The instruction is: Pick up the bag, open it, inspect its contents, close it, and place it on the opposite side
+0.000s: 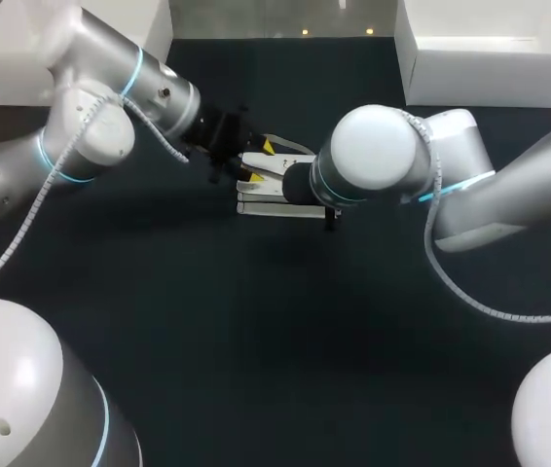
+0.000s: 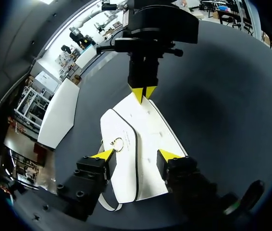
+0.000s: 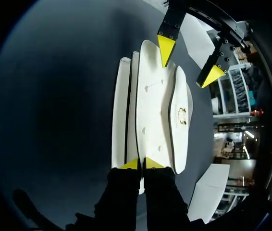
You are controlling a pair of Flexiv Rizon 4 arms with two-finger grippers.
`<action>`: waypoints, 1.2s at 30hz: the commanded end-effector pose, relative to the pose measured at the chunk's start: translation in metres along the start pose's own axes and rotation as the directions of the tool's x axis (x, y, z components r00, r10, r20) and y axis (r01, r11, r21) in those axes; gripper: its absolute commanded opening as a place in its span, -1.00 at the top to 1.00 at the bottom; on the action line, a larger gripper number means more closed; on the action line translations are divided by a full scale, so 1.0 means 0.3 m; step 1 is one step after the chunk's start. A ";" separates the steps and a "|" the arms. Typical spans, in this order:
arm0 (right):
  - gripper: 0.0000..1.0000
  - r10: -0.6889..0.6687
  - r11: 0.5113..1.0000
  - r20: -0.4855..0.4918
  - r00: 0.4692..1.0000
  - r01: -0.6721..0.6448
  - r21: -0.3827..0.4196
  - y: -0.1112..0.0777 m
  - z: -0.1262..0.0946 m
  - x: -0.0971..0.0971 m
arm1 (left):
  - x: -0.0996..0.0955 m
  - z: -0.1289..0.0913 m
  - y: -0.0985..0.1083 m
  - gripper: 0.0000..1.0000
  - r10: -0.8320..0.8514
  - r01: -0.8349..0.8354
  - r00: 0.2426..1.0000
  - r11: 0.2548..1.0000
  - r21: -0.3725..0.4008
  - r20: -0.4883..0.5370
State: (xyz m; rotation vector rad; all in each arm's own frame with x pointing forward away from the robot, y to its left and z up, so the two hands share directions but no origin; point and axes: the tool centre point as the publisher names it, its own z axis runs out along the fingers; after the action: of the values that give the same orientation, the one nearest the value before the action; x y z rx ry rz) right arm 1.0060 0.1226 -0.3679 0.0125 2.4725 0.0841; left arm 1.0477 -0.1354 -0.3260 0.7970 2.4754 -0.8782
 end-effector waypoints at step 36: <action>1.00 0.000 1.000 0.004 1.000 0.000 0.001 0.004 0.005 0.006 | -0.046 0.107 0.063 0.67 0.036 -0.030 0.995 0.998 -0.062 0.091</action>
State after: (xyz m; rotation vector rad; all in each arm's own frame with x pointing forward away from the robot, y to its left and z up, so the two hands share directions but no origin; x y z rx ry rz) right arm 1.0060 0.1227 -0.3679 0.0127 2.4722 0.0842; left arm 1.0709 -0.1448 -0.3465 0.7619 2.3908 -0.8078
